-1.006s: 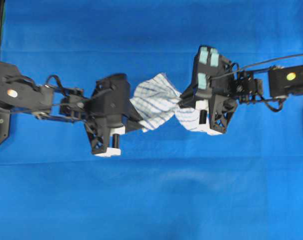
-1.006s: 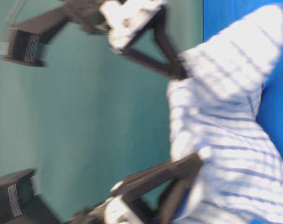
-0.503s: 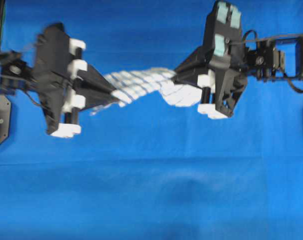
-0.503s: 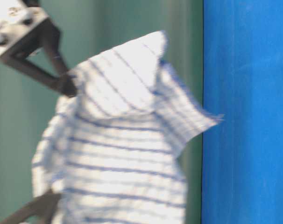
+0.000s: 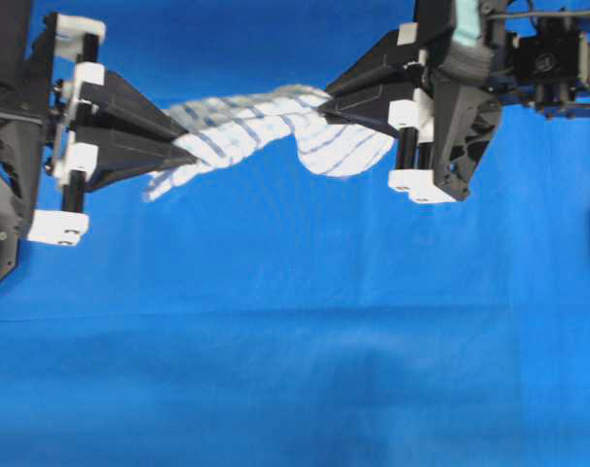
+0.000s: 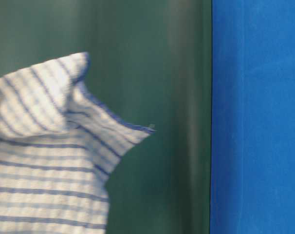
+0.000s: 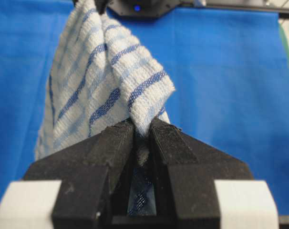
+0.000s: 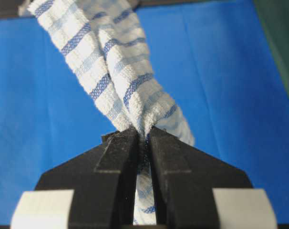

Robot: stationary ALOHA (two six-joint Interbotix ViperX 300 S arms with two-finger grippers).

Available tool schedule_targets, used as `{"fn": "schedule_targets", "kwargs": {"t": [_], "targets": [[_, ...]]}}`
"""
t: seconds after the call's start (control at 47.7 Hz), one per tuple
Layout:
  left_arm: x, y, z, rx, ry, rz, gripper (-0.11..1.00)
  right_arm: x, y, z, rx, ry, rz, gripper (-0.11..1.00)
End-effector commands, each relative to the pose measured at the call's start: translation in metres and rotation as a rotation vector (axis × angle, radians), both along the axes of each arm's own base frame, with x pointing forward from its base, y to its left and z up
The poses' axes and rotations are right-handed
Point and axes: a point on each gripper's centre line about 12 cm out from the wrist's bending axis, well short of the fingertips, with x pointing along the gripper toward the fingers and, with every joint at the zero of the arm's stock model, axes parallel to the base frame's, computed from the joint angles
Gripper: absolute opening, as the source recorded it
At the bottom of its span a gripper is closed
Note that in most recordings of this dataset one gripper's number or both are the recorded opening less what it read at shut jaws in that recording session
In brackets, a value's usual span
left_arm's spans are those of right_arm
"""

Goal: Lift the towel with both arms.

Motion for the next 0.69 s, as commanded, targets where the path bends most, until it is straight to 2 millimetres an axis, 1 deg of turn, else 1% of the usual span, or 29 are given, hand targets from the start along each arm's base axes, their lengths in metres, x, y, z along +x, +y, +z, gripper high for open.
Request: {"fn": "schedule_targets", "kwargs": {"t": [0.0, 0.084, 0.147, 0.314, 0.461, 0.671], "targets": [[-0.005, 0.0, 0.026, 0.008, -0.055, 0.0, 0.06, -0.01, 0.003, 0.033, -0.01, -0.077, 0.01, 0.1], [-0.008, 0.0, 0.035, 0.015, -0.068, -0.001, 0.06, -0.013, 0.004, 0.044, -0.012, -0.102, 0.01, 0.1], [-0.01, 0.0, 0.036, 0.027, -0.066, -0.004, 0.06, -0.015, 0.003, 0.048, -0.015, -0.111, 0.01, 0.1], [-0.012, 0.001, 0.033, 0.039, -0.06, -0.003, 0.06, -0.011, 0.003, 0.039, -0.02, -0.072, 0.011, 0.1], [-0.012, 0.002, 0.03, 0.041, -0.052, -0.002, 0.06, -0.012, 0.003, 0.039, -0.026, -0.065, 0.013, 0.1], [-0.013, 0.002, 0.03, 0.041, -0.057, -0.002, 0.07, -0.012, 0.003, 0.039, -0.03, -0.067, 0.016, 0.11]]}}
